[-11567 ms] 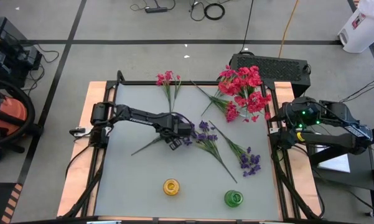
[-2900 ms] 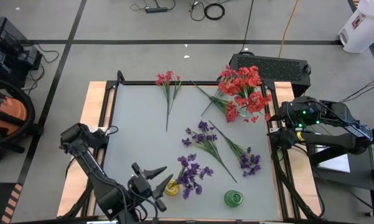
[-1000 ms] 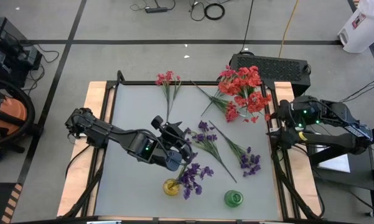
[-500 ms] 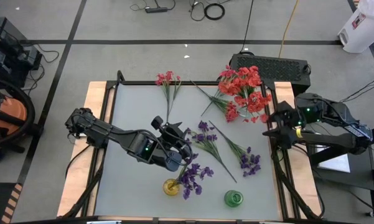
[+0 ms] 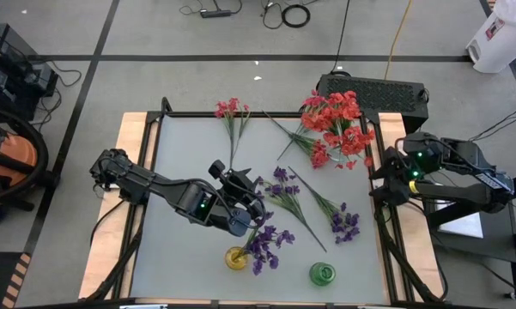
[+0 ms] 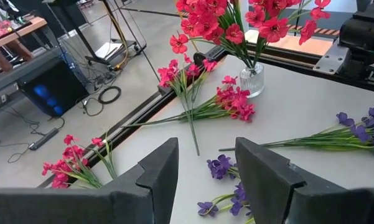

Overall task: Sort flowers into vase by color
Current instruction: Put the right purple flower into the yellow transparent vase

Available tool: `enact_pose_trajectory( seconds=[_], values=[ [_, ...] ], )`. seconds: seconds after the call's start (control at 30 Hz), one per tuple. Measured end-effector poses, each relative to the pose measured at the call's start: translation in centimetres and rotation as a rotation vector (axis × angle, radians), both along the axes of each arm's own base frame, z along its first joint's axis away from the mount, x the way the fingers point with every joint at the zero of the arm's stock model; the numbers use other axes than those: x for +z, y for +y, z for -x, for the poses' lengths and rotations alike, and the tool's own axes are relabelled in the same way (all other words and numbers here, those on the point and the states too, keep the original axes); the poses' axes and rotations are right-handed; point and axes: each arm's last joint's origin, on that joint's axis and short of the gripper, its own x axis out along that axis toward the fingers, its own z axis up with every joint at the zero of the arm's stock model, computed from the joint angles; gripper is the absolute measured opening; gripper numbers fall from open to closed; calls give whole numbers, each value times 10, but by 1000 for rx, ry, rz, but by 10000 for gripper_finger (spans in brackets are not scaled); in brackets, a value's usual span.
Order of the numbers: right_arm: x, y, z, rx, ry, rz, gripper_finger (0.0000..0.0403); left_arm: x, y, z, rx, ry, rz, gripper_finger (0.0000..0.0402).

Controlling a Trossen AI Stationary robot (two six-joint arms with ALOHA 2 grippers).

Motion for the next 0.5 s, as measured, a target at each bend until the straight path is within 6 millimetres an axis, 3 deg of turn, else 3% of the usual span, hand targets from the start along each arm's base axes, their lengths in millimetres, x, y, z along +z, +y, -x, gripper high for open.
enact_pose_trajectory(
  seconds=[0.5],
  values=[
    [7,-1,-7,41,-107,1,357,0,0,0,1,-2,1,167]
  ],
)
